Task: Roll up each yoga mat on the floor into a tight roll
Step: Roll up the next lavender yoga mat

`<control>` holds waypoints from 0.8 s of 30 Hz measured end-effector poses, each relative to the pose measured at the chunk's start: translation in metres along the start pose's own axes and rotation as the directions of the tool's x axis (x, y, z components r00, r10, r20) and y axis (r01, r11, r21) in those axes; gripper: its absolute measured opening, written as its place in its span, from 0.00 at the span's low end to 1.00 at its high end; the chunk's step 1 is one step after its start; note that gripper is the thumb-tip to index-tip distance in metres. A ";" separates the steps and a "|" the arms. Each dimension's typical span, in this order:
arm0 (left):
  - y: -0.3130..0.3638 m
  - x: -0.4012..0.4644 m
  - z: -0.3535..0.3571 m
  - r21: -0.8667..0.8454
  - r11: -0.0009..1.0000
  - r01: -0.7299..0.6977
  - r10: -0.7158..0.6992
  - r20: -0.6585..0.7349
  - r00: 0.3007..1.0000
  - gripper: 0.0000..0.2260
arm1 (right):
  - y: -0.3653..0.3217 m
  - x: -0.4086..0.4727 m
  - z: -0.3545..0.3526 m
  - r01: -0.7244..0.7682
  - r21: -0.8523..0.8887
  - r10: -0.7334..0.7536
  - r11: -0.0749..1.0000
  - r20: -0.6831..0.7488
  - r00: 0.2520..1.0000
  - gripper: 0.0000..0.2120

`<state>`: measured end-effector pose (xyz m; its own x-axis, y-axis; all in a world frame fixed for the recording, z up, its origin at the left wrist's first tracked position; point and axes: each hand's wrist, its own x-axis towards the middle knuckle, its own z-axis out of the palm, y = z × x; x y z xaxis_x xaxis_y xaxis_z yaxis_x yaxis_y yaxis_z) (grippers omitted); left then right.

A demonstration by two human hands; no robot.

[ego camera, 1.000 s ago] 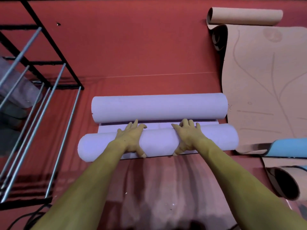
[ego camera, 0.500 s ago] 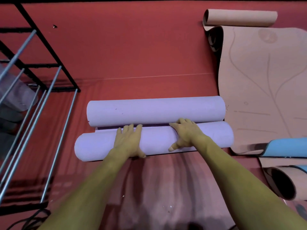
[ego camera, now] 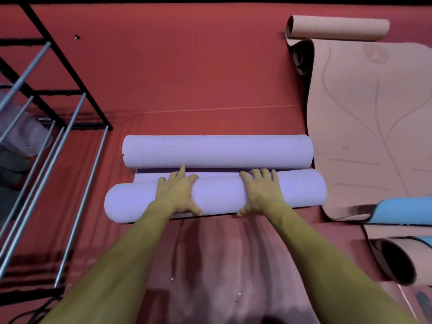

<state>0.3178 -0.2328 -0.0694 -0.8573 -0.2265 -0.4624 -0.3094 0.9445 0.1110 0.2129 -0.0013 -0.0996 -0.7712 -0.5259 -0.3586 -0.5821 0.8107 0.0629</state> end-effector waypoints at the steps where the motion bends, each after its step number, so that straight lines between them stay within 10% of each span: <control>1: 0.001 0.000 -0.005 -0.001 1.000 -0.010 0.010 0.035 0.999 0.49 | 0.003 0.000 0.000 0.021 -0.005 -0.021 1.000 0.007 1.000 0.61; 6: -0.001 -0.007 -0.013 -0.055 0.998 -0.020 0.032 0.231 0.972 0.35 | 0.003 -0.003 -0.015 0.042 0.068 -0.061 0.997 0.310 0.949 0.58; 12: -0.007 -0.014 -0.001 -0.147 0.989 -0.035 0.054 0.128 0.990 0.58 | 0.002 -0.007 -0.014 0.026 0.165 -0.070 0.986 0.268 0.961 0.56; 18: -0.002 -0.014 -0.011 -0.147 0.988 -0.040 0.049 0.056 0.997 0.47 | 0.008 0.001 -0.019 0.039 0.183 -0.080 0.982 0.225 0.971 0.60; 24: 0.009 -0.012 0.000 -0.029 0.999 -0.017 0.020 0.099 0.995 0.57 | 0.010 0.002 -0.019 0.011 0.266 -0.063 0.964 0.187 0.980 0.57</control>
<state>0.3254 -0.2215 -0.0626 -0.8184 -0.1831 -0.5448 -0.3067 0.9408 0.1445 0.2005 0.0009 -0.0817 -0.6715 -0.5186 -0.5293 -0.5013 0.8439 -0.1909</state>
